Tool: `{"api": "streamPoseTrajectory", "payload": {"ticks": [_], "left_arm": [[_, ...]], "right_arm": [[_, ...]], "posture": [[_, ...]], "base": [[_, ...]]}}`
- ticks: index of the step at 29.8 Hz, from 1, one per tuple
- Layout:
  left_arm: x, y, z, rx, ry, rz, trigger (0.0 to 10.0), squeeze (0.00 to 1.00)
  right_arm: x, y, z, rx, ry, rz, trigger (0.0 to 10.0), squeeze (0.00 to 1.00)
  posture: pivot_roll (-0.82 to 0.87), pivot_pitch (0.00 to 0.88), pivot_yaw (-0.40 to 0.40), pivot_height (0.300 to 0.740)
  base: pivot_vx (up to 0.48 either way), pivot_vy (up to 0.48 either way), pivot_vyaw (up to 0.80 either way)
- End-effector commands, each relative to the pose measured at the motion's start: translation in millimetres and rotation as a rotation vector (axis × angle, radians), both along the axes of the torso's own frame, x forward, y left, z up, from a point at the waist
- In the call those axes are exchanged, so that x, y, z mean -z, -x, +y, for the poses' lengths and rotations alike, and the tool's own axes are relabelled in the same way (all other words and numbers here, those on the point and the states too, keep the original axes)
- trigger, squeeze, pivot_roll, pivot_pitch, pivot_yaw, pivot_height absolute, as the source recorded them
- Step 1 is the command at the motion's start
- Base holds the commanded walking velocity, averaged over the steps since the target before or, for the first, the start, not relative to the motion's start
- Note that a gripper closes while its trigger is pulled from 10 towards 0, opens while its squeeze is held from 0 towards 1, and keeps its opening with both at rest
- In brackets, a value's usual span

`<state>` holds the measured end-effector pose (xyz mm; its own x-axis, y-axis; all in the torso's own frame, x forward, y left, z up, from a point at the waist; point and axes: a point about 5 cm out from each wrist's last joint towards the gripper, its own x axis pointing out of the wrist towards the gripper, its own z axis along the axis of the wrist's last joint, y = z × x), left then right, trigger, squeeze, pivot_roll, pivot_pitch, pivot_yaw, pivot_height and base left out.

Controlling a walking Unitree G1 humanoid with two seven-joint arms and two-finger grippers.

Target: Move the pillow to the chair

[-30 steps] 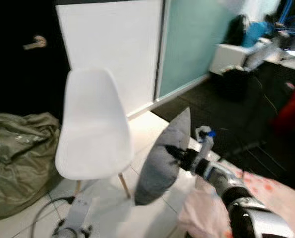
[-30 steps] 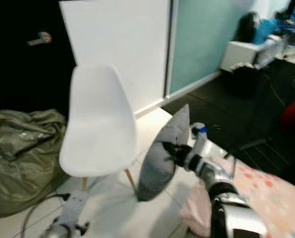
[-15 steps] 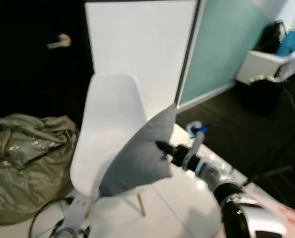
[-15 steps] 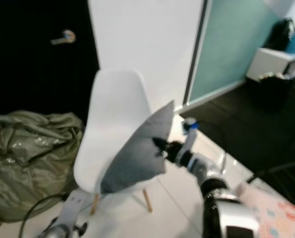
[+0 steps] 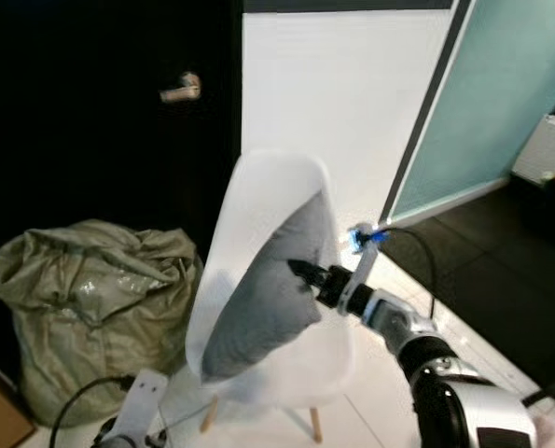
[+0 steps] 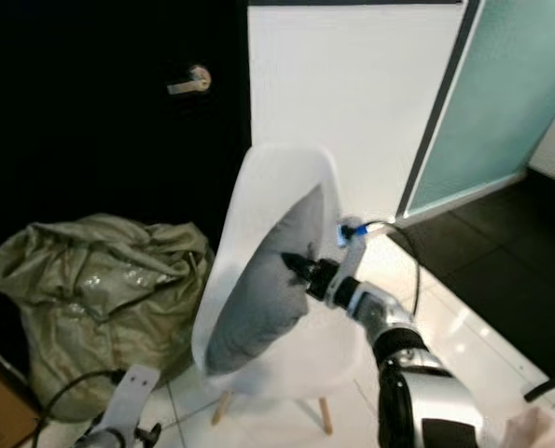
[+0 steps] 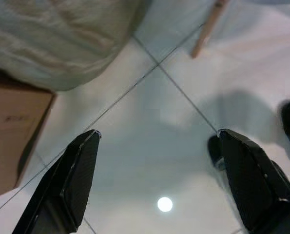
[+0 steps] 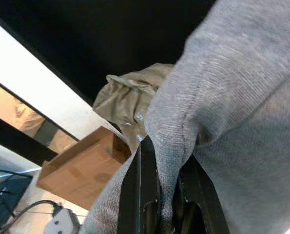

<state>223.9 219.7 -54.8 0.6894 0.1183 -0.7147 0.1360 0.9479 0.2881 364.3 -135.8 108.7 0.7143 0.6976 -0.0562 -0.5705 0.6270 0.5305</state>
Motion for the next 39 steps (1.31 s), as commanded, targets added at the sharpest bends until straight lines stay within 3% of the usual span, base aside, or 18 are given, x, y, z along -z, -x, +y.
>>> {"api": "streamPoseTrajectory", "payload": {"ticks": [1,14,24,28,29,30,36,39], "left_arm": [[2.5,2.7,-2.8,0.011,0.0,0.016,10.0,0.0],[1.4,-0.3,-6.5,0.01,0.026,0.005,10.0,0.0],[0.8,-0.8,-5.8,0.015,0.031,0.006,10.0,0.0],[0.9,-0.2,-5.0,0.005,0.027,0.001,10.0,0.0],[1.2,0.3,-5.0,0.001,0.025,-0.002,10.0,0.0],[1.3,0.4,-5.1,0.001,0.025,-0.003,10.0,0.0],[1.1,0.2,-5.2,-0.004,0.024,-0.006,10.0,0.0],[0.9,-0.2,-5.5,-0.006,0.024,-0.008,10.0,0.0]], "right_arm": [[-14.7,-7.5,-9.6,0.057,-0.001,-0.071,10.0,0.0],[-14.6,-9.3,-13.6,0.108,0.017,-0.066,10.0,0.0],[-14.6,-10.0,-14.3,0.12,0.034,-0.065,10.0,0.0],[-10.8,-10.9,-17.0,0.167,0.09,-0.037,10.0,0.0],[-3.2,-10.9,-21.3,0.226,0.196,0.008,10.0,0.0],[-0.9,-10.6,-22.5,0.24,0.228,0.019,10.0,0.0],[4.1,-9.4,-25.0,0.26,0.28,0.045,10.0,0.0],[12.1,-6.7,-27.4,0.271,0.362,0.081,10.0,0.0]], "posture": [[-0.11,0.029,-0.051,0.714],[-0.11,0.038,-0.048,0.714],[-0.11,0.04,-0.049,0.714],[-0.11,0.04,-0.05,0.714],[-0.11,0.041,-0.049,0.714],[-0.11,0.041,-0.049,0.714],[-0.11,0.042,-0.051,0.714],[-0.11,0.042,-0.052,0.714]], "base": [[0.341,0.0,0.0],[0.232,0.0,0.0],[0.0,-0.461,0.0],[0.0,-0.216,0.0],[0.0,0.0,0.0],[0.0,0.0,0.0],[0.0,0.0,0.0],[0.0,0.0,0.0]]}}
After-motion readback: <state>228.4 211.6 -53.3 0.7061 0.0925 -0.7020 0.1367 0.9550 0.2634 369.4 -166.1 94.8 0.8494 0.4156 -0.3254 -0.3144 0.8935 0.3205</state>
